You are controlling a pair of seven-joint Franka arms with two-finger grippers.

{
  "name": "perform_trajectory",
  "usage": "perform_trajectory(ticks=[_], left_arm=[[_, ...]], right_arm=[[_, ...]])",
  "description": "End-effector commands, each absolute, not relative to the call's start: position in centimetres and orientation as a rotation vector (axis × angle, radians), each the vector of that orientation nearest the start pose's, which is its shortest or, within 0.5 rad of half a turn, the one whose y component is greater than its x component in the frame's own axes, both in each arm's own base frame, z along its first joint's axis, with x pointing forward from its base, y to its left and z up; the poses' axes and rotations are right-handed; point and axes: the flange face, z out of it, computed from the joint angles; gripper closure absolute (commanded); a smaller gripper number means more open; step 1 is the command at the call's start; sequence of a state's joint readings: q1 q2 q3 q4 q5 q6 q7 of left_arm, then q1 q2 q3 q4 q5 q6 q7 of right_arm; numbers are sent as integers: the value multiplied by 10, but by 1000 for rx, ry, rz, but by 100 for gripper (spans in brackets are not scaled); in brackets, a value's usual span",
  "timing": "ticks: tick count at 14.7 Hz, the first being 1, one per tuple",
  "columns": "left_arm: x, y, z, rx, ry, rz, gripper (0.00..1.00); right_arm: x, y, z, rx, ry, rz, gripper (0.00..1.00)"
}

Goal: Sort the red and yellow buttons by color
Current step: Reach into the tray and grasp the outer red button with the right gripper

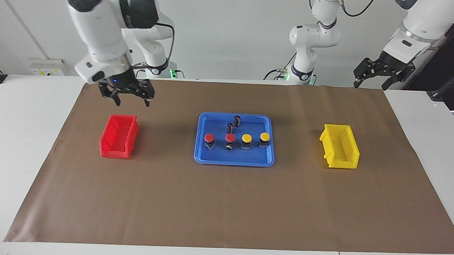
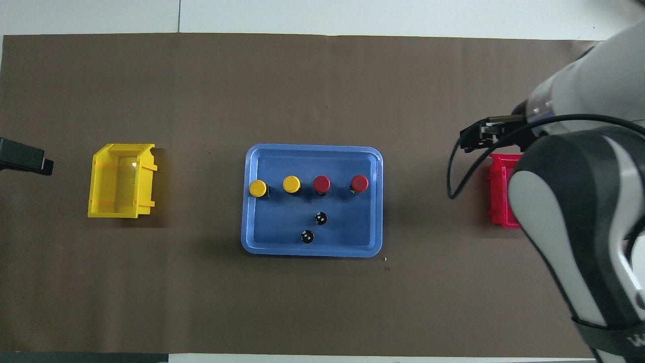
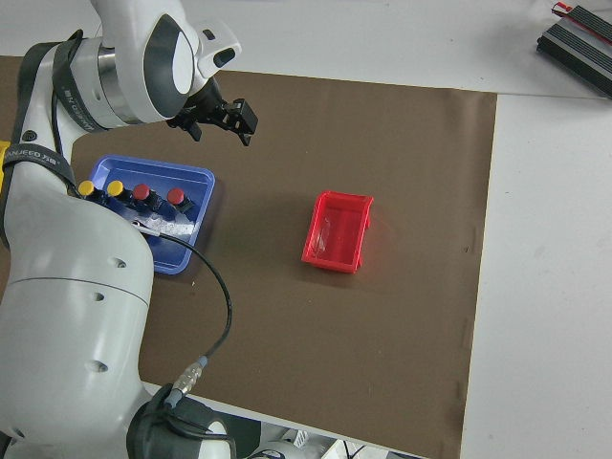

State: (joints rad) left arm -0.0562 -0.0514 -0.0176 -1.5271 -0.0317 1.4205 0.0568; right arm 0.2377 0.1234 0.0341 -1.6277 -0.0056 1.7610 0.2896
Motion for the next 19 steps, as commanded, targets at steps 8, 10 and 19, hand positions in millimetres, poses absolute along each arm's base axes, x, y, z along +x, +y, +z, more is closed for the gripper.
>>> perform_trajectory(ticks=[8,10,19], left_arm=[[511,-40,660,-3157,191,95,0],[511,-39,660,-3158,189,95,0],[506,-39,662,-3155,194,117,0]], right_arm=[[577,289,387,-3092,135,-61,3],[565,296,368,-3099,107,-39,7],[551,306,356,-3110,75,-5,17]])
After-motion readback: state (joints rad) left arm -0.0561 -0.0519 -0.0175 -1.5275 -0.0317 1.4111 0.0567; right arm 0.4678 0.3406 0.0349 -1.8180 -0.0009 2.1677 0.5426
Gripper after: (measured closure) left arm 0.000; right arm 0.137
